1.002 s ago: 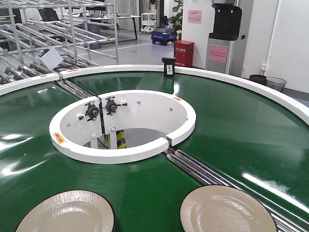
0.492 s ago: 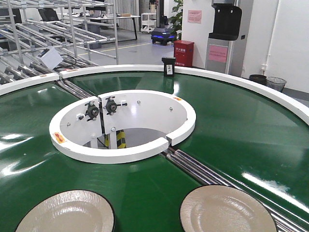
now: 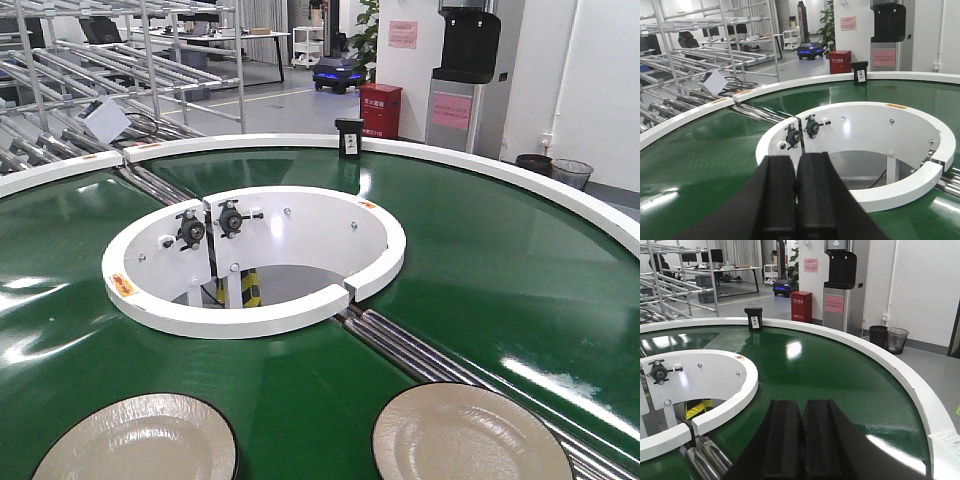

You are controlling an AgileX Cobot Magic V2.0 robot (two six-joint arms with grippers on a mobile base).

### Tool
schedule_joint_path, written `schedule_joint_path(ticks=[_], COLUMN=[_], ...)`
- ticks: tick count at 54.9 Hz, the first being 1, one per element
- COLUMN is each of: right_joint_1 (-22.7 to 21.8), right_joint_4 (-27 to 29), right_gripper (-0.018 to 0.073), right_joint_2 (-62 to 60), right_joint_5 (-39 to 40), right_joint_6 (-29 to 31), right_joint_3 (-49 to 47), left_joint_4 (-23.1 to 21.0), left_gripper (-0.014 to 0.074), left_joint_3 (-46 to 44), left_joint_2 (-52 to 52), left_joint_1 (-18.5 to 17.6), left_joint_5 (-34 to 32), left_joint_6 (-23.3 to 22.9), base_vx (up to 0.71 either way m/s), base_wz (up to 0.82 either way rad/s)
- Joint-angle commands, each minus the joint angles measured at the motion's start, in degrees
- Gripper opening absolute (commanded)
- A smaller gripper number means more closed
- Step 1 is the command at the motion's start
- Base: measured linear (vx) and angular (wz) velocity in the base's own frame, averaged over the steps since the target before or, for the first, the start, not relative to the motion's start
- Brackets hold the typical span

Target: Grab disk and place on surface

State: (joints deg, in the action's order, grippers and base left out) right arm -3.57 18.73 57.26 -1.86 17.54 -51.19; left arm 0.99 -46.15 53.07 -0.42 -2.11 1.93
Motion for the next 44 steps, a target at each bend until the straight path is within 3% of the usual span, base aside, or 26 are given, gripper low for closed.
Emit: schedule_joint_path(ticks=[1, 10, 15, 23, 31, 38, 41, 44], right_joint_1=[0.0, 0.0, 0.0, 0.0, 0.0, 0.1, 0.1, 0.1], right_joint_4=[-0.4, -0.3, -0.3, 1.9, 6.1, 12.4, 18.5, 25.9], right_gripper=[0.03, 0.0589, 0.0677, 0.0699, 0.0666, 0.062, 0.0606, 0.0592], right_joint_2=[-0.8, -0.8, -0.8, -0.8, 0.4, 7.1, 10.5, 13.8], right_joint_5=[4.7, 5.1, 5.1, 3.4, -6.3, -22.6, -28.5, -33.9], right_joint_6=[0.4, 0.3, 0.3, -1.3, -2.7, 1.1, 4.6, 10.2], right_joint_3=[-2.1, -2.1, -2.1, -2.1, -2.3, -4.5, -5.7, -7.0], left_joint_4=[0.1, 0.1, 0.1, -1.0, -5.9, -15.5, -21.9, -30.3], left_gripper=[0.0333, 0.0521, 0.0568, 0.0565, 0.0547, 0.0524, 0.0519, 0.0519], left_joint_3=[-2.1, -2.1, -2.1, -2.1, -2.2, -2.2, -2.2, -2.2], left_joint_2=[-0.5, -0.5, -0.4, 0.1, 1.2, 7.1, 10.0, 13.1], left_joint_1=[-0.5, -0.5, -0.5, -0.5, -0.9, -4.5, -6.1, -7.3], left_joint_5=[-5.0, -5.0, -5.0, -3.2, 6.0, 13.4, 16.2, 19.6], left_joint_6=[0.0, 0.1, 0.1, -2.4, -8.6, -5.2, -0.7, 7.1], base_vx=[0.0, 0.0, 0.0, 0.0, 0.0, 0.0, 0.0, 0.0], base_wz=[0.0, 0.0, 0.0, 0.0, 0.0, 0.0, 0.0, 0.0])
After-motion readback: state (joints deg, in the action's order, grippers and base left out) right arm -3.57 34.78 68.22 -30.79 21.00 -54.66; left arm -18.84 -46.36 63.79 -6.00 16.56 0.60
